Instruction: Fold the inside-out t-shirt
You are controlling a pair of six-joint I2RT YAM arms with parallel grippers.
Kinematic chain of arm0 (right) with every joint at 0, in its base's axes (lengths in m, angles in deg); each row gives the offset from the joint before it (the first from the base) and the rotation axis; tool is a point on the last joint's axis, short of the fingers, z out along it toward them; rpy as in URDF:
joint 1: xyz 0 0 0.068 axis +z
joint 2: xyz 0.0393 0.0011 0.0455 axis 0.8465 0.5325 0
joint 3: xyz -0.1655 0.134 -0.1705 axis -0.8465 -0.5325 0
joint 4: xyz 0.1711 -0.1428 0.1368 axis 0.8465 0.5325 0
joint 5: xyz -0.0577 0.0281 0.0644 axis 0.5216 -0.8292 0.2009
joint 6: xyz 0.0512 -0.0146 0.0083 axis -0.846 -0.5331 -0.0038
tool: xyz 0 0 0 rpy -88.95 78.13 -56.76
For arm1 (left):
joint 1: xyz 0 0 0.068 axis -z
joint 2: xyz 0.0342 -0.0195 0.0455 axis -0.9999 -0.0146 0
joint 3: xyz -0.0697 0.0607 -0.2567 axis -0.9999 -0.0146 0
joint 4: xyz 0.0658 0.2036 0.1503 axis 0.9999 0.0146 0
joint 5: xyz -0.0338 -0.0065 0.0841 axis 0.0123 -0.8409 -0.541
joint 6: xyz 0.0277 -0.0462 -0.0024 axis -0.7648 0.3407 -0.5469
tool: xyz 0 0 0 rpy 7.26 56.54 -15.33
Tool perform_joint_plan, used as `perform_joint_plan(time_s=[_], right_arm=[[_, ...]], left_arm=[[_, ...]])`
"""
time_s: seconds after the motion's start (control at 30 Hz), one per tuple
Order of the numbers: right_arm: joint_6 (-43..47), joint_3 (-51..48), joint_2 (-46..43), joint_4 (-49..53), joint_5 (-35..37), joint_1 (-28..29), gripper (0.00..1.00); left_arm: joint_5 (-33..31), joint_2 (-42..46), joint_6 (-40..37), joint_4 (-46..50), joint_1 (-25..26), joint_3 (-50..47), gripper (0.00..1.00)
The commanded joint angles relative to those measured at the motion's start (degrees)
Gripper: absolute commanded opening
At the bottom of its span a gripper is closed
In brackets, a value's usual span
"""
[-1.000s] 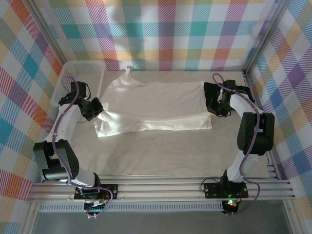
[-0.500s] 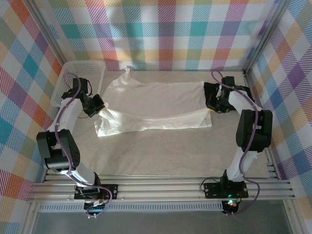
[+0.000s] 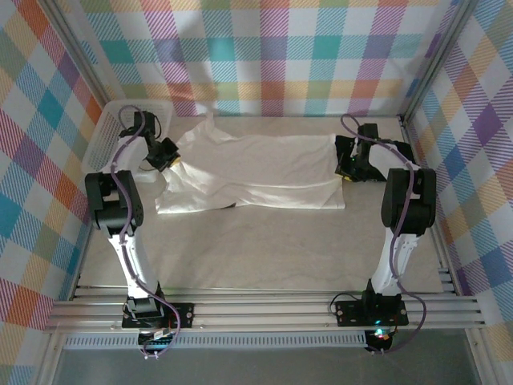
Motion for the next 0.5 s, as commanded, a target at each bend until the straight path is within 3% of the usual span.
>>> perform_joint_plan(time_s=[0.0,0.07,0.17,0.33,0.47], right_arm=[[2.2,-1.6,-6.1,-3.1,2.3,0.6,0.35],[3.3,-5.6,-11.0,-6.1,3.9,0.9,0.40],[4.5,-10.8,-16.7,-9.1,3.1,3.4,0.44],[3.4,-16.8,-18.6,-8.9,-0.3,10.8,0.46],[3.1,-17.0,-14.8,-5.9,1.3,11.8,0.43]], left_arm=[[0.0,0.8,1.7,-1.1,0.2,0.9,0.24],[-0.9,3.7,1.6,-2.3,0.4,-1.2,0.36],[-1.2,10.8,2.4,-6.0,1.0,-8.2,0.44],[-0.5,24.0,3.9,-14.0,3.7,-25.5,0.48],[-1.4,29.7,4.3,-18.2,6.0,-36.7,0.48]])
